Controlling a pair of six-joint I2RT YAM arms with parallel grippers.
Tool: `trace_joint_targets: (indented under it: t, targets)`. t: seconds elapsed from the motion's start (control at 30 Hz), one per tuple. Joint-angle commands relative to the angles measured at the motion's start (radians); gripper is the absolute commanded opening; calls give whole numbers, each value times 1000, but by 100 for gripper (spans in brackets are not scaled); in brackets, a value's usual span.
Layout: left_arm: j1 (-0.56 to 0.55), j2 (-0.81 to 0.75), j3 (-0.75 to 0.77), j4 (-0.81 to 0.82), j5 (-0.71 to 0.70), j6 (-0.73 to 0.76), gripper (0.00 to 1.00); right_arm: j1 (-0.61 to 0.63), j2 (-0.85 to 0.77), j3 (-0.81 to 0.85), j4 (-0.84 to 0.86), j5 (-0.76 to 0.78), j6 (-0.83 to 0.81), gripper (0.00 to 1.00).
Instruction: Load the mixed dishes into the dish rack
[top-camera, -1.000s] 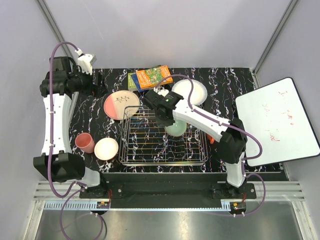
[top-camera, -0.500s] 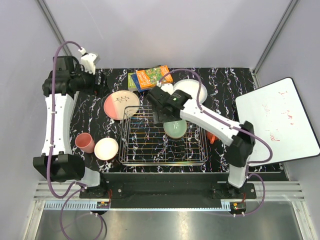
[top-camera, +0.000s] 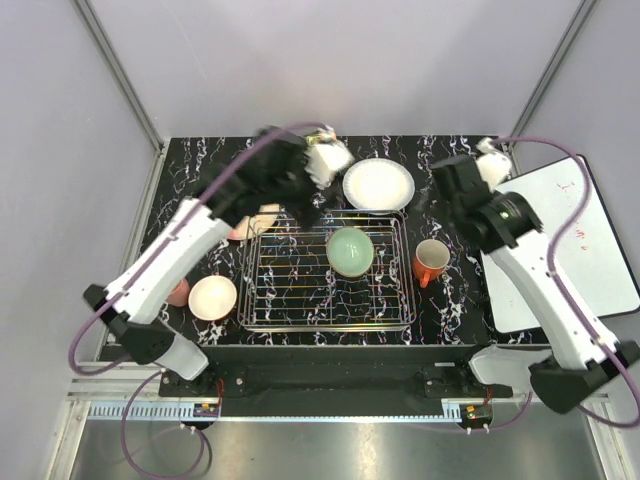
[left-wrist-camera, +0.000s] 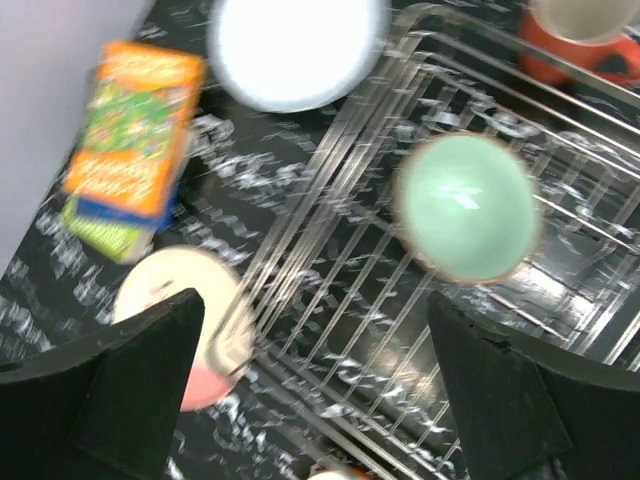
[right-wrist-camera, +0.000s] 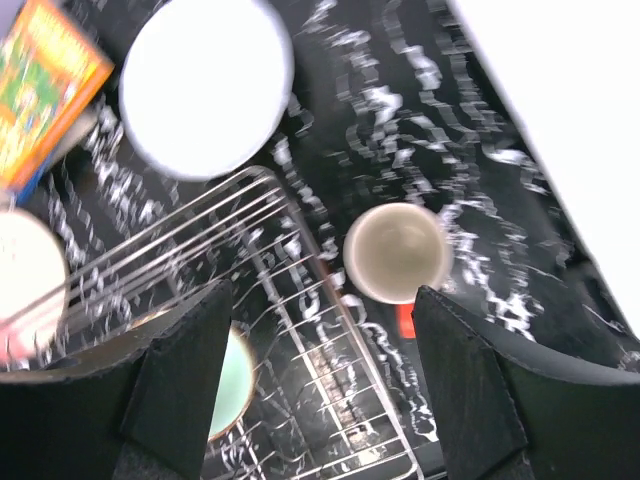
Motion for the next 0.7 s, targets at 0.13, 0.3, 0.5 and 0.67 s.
trace_joint_targets:
  t: [0.13,0.3,0.5,0.67]
  targets:
    - [-323,220,-32,54,-401,-52,99,-102,-267,-131,-85,155,222,80]
    - [-417,336,-53,90,-474,-18,99,-105,-343,-201,-112,149,254,80]
    - [-443,408,-49,113,-533,-32,99,-103,-400,-260,-124,120,277,80]
    - [-466,424,-82,122,-559,-68,99,-105,-379,-249,-129,120,259,80]
